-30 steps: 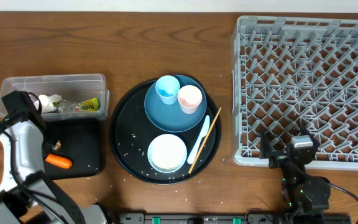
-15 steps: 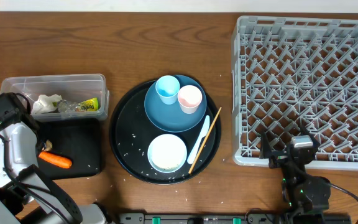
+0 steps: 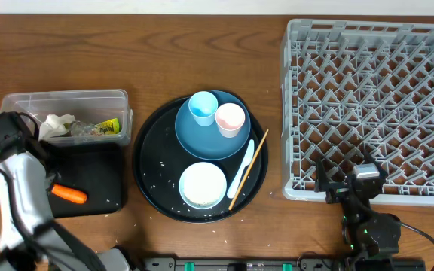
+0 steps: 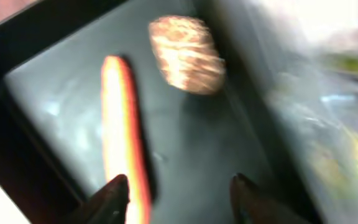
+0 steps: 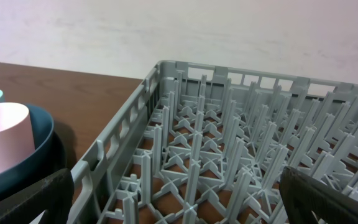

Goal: Sort waste into correct bins and load items into the dishwasher rack

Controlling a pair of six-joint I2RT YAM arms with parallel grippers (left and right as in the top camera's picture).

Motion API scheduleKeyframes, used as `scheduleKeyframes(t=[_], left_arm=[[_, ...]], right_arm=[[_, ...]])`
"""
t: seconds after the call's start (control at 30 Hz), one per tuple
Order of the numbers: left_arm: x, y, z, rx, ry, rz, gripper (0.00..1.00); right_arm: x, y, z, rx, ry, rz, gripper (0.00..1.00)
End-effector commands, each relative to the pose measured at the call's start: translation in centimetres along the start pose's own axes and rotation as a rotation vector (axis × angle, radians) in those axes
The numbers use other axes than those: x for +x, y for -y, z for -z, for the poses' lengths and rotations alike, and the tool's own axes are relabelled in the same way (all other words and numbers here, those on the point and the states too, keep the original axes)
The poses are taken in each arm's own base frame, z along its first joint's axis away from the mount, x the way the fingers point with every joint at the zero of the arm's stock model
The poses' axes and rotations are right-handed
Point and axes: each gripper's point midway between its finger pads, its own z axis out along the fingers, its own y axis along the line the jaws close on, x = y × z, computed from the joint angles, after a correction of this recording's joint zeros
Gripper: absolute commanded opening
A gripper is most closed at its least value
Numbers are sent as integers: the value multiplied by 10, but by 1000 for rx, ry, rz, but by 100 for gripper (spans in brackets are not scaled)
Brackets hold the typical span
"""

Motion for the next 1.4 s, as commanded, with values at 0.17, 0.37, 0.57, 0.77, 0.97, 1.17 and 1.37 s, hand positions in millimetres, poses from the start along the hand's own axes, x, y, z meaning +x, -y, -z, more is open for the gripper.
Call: scheduleKeyframes(t=[0.17, 0.37, 0.57, 0.77, 0.97, 1.17, 1.37], left_arm=[[63, 55, 91, 323, -67, -233, 47], [132, 62, 109, 333, -190, -510, 47], [195, 83, 121, 380, -287, -739, 47], [255, 123, 134, 494, -310, -893, 47], [314, 142, 124, 473, -329, -1000, 45], [360, 139, 103, 379, -315, -1070, 38], [380, 131, 92, 317, -281, -1110, 38]], right_arm=[[1, 0, 0, 0, -1, 8, 99], [1, 0, 0, 0, -1, 8, 99], [1, 0, 0, 0, -1, 8, 99], [1, 0, 0, 0, -1, 8, 99], [1, 0, 0, 0, -1, 8, 99], [1, 0, 0, 0, -1, 8, 99], [1, 0, 0, 0, -1, 8, 99]])
